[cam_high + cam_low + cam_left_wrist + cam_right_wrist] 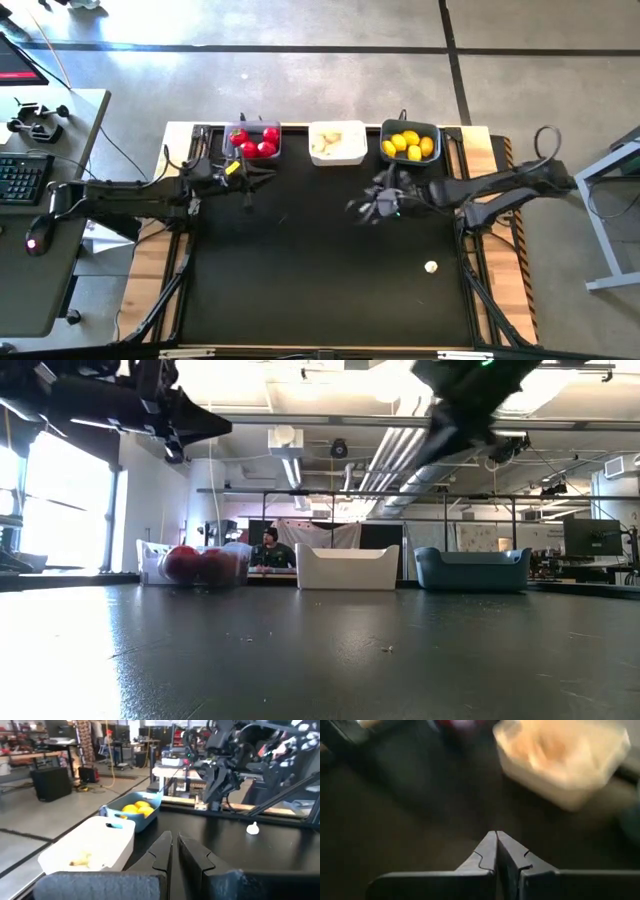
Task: Sort produce into baskets
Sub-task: Put the garlic into the white bin
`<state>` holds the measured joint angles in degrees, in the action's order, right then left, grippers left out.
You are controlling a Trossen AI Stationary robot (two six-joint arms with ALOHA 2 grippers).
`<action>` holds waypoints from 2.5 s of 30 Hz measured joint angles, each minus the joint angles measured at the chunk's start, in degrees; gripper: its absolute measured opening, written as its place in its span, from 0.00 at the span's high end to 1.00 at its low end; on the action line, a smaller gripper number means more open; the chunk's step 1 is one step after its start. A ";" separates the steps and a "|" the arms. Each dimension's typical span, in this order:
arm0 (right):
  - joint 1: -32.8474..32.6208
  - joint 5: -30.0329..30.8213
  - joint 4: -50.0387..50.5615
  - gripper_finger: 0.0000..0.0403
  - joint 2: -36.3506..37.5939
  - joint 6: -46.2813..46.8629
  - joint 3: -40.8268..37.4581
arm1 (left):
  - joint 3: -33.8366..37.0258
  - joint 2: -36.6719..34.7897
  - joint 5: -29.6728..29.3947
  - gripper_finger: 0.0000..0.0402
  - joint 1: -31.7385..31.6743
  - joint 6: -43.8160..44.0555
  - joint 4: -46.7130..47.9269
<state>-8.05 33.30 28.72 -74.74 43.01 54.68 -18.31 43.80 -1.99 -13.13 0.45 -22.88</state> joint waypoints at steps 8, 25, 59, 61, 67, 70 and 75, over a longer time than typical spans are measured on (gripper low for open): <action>-9.97 -22.09 32.64 1.00 1.75 25.80 6.09 | 0.01 6.77 1.56 0.96 0.00 0.43 -8.46; -19.04 -42.23 42.83 0.66 -9.75 30.28 6.20 | 0.02 11.71 3.03 0.96 -2.66 1.91 -14.60; -18.20 -52.94 32.74 0.98 -14.12 19.70 -6.44 | 0.01 11.71 2.83 0.96 -4.89 2.38 -16.48; -17.54 -52.68 34.58 0.97 -14.12 18.66 -5.01 | 0.01 11.71 2.81 0.96 -5.37 2.38 -16.48; -13.39 -44.44 35.29 0.99 -14.12 9.86 -0.10 | 0.02 11.71 2.83 0.96 -6.66 2.29 -16.39; -8.54 -35.27 31.86 1.00 -14.10 4.90 1.79 | 0.01 11.71 2.83 0.96 -7.27 0.50 -15.91; 1.48 -19.87 15.74 1.00 -14.10 -7.62 2.40 | 0.02 11.71 3.03 0.96 -8.09 -0.02 -15.93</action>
<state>-6.57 13.43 44.46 -88.84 35.39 57.08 -18.28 55.51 1.04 -21.21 0.43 -38.81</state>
